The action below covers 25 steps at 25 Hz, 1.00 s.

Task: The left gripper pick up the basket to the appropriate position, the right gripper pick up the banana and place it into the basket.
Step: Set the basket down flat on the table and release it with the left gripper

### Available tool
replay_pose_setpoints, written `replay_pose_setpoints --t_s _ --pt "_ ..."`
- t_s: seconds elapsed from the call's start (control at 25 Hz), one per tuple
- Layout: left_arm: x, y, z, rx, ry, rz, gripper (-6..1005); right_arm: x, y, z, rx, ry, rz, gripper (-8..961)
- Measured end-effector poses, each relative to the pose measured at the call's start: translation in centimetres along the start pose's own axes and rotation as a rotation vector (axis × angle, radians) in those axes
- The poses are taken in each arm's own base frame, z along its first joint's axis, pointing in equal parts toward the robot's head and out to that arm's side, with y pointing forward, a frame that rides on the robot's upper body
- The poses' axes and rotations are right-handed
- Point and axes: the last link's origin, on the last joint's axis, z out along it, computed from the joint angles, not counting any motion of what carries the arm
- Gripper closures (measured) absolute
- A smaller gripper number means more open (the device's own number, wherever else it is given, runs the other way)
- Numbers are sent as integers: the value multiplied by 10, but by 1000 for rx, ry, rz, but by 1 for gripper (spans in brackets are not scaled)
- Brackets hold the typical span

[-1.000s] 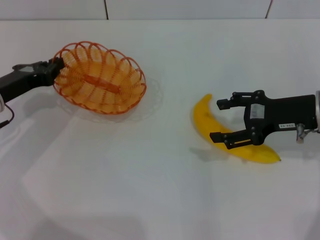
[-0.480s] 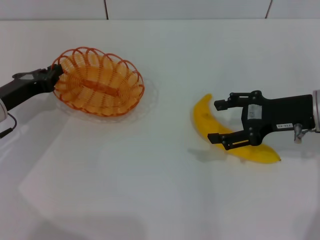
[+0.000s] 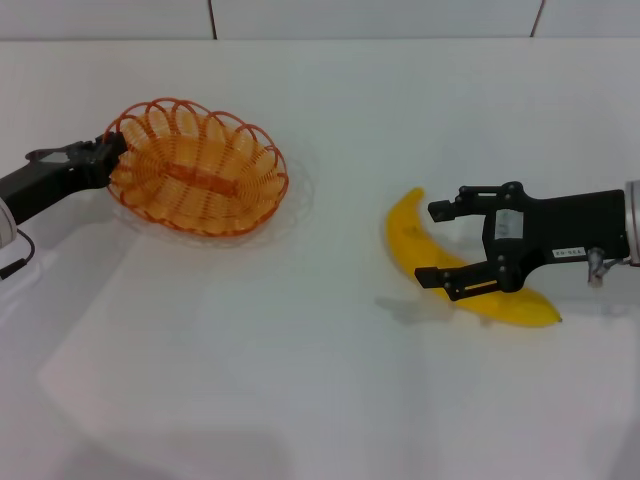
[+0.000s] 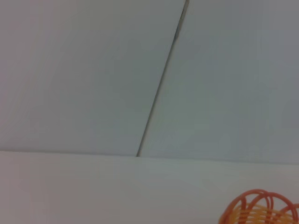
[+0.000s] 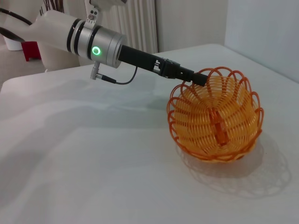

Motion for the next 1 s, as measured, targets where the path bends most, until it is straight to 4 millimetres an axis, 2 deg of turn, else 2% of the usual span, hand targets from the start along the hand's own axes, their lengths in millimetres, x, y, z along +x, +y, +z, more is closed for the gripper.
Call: replay_pose_setpoints --t_s 0.6,0.84,1.0 --pt "-3 2 0 -8 -15 8 914 0 1 1 -7 -1 4 124" --pt "-5 1 -1 -5 -17 13 737 1 1 1 -7 -1 6 125" --pt "-7 0 -4 1 -20 14 554 1 1 1 -6 1 6 126"
